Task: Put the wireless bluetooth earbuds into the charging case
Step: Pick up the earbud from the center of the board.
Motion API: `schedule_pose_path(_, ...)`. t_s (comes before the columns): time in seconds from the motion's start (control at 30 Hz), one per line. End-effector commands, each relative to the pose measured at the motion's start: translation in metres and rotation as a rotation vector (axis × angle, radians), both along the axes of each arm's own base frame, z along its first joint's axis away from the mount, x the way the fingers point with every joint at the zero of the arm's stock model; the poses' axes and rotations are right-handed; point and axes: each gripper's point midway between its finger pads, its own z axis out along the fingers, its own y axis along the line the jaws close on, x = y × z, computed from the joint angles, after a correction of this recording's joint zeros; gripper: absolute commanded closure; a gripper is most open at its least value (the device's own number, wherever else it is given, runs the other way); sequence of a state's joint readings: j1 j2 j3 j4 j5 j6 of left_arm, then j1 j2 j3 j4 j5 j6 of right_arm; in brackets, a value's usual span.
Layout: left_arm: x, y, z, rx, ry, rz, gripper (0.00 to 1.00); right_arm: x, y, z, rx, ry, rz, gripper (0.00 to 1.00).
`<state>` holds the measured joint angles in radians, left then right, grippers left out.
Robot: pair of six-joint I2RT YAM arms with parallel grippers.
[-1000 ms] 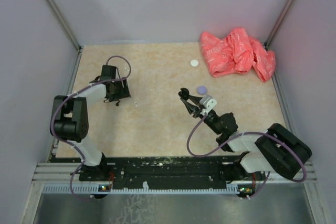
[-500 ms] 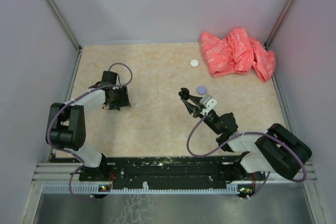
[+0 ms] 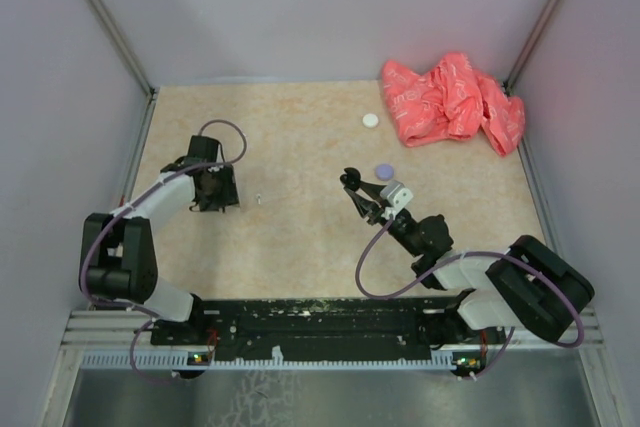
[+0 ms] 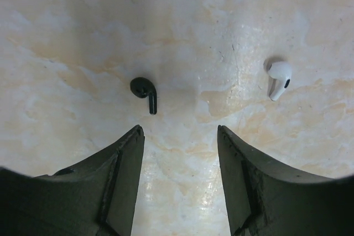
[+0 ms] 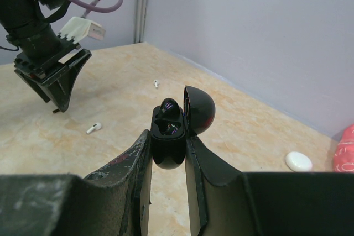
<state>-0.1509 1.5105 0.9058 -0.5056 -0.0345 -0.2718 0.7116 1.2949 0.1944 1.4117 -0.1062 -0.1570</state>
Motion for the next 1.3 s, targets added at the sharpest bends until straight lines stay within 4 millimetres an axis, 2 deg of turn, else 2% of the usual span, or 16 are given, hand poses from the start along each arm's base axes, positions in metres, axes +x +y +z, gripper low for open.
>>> schedule_pose_path(0.0,0.013,0.013,0.011,0.082,-0.024,0.034,0.4,-0.004,0.0,0.026,0.058,-0.061,0.008,1.0)
schedule_pose_path(0.13,0.023,0.017,0.005,0.115,0.003,0.046,0.41,-0.003,0.0,0.027,0.059,-0.062,0.004,1.0)
schedule_pose_path(0.3,0.032,0.022,-0.001,0.153,0.026,0.048,0.49,-0.003,-0.001,0.027,0.057,-0.062,-0.001,1.0)
schedule_pose_path(0.5,0.027,0.027,-0.013,0.187,0.07,0.046,0.53,-0.002,-0.001,0.027,0.055,-0.061,-0.005,1.0)
schedule_pose_path(0.8,0.024,0.025,-0.029,0.181,0.116,0.027,0.6,-0.002,-0.001,0.025,0.051,-0.056,-0.002,1.0)
schedule_pose_path(0.97,0.017,0.023,-0.037,0.172,0.149,0.021,0.68,-0.002,-0.001,0.026,0.052,-0.058,-0.004,1.0)
schedule_pose_path(1.13,0.012,0.019,-0.039,0.149,0.16,0.012,0.73,-0.003,-0.001,0.028,0.055,-0.062,-0.003,1.0)
schedule_pose_path(1.27,0.014,0.011,-0.034,0.102,0.139,-0.002,0.82,-0.003,-0.001,0.029,0.058,-0.065,-0.001,1.0)
